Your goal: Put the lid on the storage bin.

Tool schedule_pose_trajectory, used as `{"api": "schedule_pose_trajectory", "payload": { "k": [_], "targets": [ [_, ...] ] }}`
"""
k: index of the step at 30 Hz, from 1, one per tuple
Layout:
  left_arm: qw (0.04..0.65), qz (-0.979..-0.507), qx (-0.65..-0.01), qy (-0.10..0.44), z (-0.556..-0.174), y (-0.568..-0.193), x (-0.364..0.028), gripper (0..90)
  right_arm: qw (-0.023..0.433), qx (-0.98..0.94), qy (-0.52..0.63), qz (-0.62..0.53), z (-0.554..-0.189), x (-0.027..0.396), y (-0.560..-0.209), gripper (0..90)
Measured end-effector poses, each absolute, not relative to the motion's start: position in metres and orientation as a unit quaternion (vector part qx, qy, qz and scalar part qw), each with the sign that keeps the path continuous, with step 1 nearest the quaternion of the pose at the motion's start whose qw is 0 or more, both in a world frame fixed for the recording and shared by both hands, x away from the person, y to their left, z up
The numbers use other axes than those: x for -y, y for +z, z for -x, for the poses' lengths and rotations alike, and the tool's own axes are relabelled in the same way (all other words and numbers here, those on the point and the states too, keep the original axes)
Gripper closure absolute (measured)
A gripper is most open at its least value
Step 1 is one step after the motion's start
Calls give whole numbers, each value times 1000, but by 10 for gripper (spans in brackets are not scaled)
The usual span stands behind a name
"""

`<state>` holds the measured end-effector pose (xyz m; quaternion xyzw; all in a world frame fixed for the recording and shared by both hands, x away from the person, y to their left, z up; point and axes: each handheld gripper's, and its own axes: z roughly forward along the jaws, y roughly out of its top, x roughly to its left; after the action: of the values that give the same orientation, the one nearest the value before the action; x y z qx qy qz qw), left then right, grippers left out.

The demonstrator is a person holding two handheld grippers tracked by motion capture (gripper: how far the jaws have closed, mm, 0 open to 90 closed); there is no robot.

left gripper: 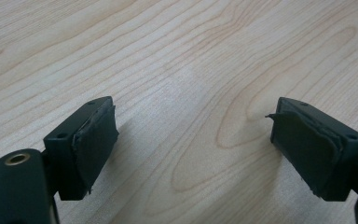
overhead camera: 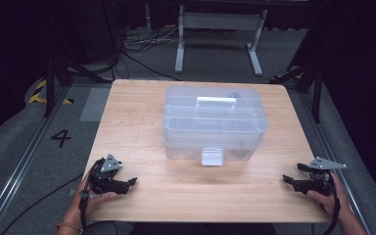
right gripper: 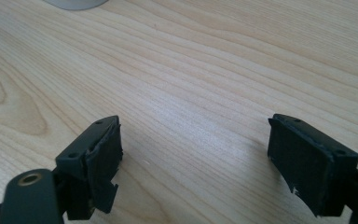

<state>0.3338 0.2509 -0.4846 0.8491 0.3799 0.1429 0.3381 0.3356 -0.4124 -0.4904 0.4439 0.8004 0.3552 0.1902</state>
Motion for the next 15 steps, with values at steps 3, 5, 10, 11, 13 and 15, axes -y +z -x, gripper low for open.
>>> {"api": "schedule_pose_trajectory", "payload": {
  "k": [3, 5, 10, 11, 13, 15],
  "targets": [
    [338, -847, -384, 145, -333, -485, -250, 144, 191, -801, 355, -444, -335, 412, -490, 181],
    [336, -844, -390, 148, -332, -485, -250, 144, 190, -800, 355, -444, -335, 412, -490, 179],
    [335, -842, -396, 147, -331, -485, -249, 142, 189, -801, 353, -445, -336, 412, -490, 170],
    [335, -841, -399, 150, -331, -485, -248, 140, 189, -801, 353, -445, -336, 412, -490, 170],
    [334, -840, -400, 151, -331, -485, -248, 128, 189, -801, 353, -445, -336, 412, -490, 170],
    [330, -836, -409, 156, -331, -485, -245, 121, 189, -801, 353, -445, -336, 412, -490, 169]
  ]
}}
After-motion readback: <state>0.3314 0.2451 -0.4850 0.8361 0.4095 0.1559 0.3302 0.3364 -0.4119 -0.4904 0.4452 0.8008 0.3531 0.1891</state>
